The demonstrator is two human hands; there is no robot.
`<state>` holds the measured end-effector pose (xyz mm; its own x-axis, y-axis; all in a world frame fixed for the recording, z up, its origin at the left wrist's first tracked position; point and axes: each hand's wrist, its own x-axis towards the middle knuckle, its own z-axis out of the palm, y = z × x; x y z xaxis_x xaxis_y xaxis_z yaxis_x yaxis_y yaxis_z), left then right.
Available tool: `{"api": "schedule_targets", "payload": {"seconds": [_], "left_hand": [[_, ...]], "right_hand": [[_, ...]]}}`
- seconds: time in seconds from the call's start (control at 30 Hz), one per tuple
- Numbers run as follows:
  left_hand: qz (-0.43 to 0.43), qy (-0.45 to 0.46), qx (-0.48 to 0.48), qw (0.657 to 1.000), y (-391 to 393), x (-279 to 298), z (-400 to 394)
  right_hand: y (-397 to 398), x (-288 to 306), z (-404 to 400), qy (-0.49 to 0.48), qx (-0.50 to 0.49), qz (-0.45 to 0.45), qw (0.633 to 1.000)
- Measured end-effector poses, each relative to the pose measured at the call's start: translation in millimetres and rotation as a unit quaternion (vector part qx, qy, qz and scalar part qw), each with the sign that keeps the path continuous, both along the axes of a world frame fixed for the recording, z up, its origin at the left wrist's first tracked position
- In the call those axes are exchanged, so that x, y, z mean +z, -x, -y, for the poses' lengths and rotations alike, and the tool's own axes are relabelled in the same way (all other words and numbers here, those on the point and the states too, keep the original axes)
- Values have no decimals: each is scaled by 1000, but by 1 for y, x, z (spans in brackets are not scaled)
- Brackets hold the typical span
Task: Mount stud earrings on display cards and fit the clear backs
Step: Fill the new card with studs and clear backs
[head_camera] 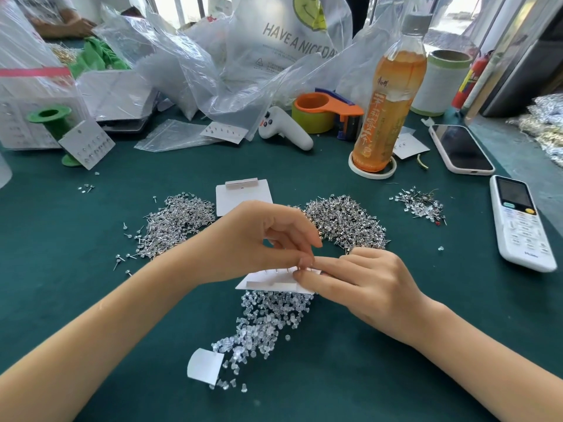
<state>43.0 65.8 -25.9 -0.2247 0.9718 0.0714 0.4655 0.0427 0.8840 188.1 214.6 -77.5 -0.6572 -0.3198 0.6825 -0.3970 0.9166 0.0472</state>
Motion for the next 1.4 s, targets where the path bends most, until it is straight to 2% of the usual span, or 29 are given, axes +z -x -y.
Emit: {"api": "schedule_targets", "payload": {"seconds": [0.73,1.17,1.23,1.3,1.33,1.4], "left_hand": [[-39,17,-6,999,-6,-1,0],[25,56,-53,997,-1,3,-5],[41,18,-20,999,0,6,-5],[56,-58,68,994,4,10,-5],[39,-95,115,988,6,11,-4],[-42,-144,163,975,10,11,1]], "right_hand": [[-3,1,2,-60,-22,-40,997],[-3,-1,3,-100,-26,-98,990],[-1,1,2,-42,-25,-84,995],[0,4,3,104,-29,-42,993],[0,6,5,213,-47,-12,976],[0,8,3,444,-80,69,890]]}}
